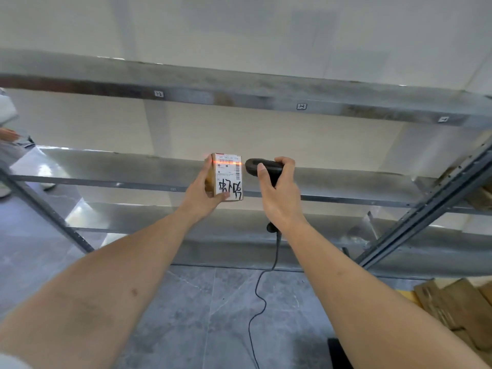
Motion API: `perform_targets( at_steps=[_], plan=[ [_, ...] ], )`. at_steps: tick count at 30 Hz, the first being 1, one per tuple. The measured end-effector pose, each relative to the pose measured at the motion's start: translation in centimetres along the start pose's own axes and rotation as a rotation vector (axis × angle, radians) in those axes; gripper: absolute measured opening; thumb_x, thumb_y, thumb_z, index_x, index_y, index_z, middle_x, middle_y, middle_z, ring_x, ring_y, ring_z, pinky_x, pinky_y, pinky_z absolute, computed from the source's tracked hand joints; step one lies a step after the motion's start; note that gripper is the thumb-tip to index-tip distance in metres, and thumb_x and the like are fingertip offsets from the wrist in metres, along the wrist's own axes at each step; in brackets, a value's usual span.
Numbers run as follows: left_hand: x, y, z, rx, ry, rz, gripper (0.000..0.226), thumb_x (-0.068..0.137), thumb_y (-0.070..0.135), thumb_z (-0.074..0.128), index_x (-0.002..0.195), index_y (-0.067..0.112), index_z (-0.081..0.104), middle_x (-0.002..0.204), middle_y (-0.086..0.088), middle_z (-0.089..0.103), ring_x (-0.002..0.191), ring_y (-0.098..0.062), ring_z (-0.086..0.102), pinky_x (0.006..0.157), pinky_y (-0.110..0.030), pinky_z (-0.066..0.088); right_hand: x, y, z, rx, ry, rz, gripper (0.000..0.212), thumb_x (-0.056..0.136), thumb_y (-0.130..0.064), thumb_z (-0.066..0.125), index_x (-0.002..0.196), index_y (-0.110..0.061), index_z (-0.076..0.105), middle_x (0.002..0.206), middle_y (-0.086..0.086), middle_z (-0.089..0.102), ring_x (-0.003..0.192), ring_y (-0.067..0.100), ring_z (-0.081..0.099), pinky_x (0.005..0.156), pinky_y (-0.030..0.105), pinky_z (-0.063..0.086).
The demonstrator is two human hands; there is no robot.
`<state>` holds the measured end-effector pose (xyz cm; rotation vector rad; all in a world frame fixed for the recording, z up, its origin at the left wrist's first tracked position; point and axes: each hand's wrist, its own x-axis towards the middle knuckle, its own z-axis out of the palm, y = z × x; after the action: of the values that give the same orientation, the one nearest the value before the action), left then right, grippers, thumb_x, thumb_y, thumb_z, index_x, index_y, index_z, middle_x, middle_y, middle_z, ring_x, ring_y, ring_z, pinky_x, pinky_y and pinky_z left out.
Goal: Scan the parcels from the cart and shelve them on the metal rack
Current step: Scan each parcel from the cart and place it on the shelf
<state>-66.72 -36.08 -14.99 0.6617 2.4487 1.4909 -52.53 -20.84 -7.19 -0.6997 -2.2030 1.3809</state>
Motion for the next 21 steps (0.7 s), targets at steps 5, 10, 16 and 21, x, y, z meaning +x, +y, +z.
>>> perform_targets(
  at_steps=[5, 10, 16, 21],
  plan=[
    [-0.2, 0.2, -1.9, 0.005, 0.015, -0.021, 0.113, 0.086, 0.02, 0.087, 0.166, 0.046, 0.011, 0.146, 0.01, 0.058, 0.128, -0.018, 0.059, 0.115, -0.044, 0.046, 0.4, -1.1, 0.5, -0.004, -0.03, -0.008, 0.04, 0.107, -0.054, 0.047, 0.137, -0.032, 0.034, 0.111, 0.003, 0.068, 0.084, 0.023, 0.067, 0.076, 0.039, 0.054],
    [-0.3, -0.5, -5.1, -0.003, 0.054, -0.064, 0.114, 0.086, 0.022, 0.087, 0.166, 0.046, 0.009, 0.15, 0.012, 0.057, 0.132, -0.017, 0.058, 0.118, -0.048, 0.044, 0.7, -2.6, 3.5, 0.005, -0.062, -0.066, 0.04, 0.106, -0.051, 0.051, 0.138, -0.031, 0.036, 0.112, 0.001, 0.067, 0.089, 0.021, 0.067, 0.076, 0.034, 0.051],
    [0.0, -2.4, -11.0, -0.059, 0.059, -0.074, 0.106, 0.09, 0.021, 0.082, 0.165, 0.049, 0.013, 0.146, 0.017, 0.06, 0.131, -0.014, 0.059, 0.117, -0.047, 0.044, 1.4, -5.1, 9.1, -0.049, -0.126, -0.084, 0.044, 0.107, -0.044, 0.055, 0.143, -0.027, 0.037, 0.115, -0.001, 0.063, 0.101, 0.023, 0.063, 0.088, 0.035, 0.051],
    [0.3, -4.6, -16.6, -0.104, 0.085, -0.11, 0.098, 0.095, 0.011, 0.076, 0.167, 0.04, 0.016, 0.138, 0.014, 0.061, 0.111, 0.003, 0.061, 0.103, -0.024, 0.046, 1.6, -7.0, 15.5, -0.096, -0.143, -0.094, 0.043, 0.107, -0.043, 0.054, 0.143, -0.027, 0.037, 0.113, -0.002, 0.062, 0.102, 0.025, 0.064, 0.092, 0.041, 0.054]
  ],
)
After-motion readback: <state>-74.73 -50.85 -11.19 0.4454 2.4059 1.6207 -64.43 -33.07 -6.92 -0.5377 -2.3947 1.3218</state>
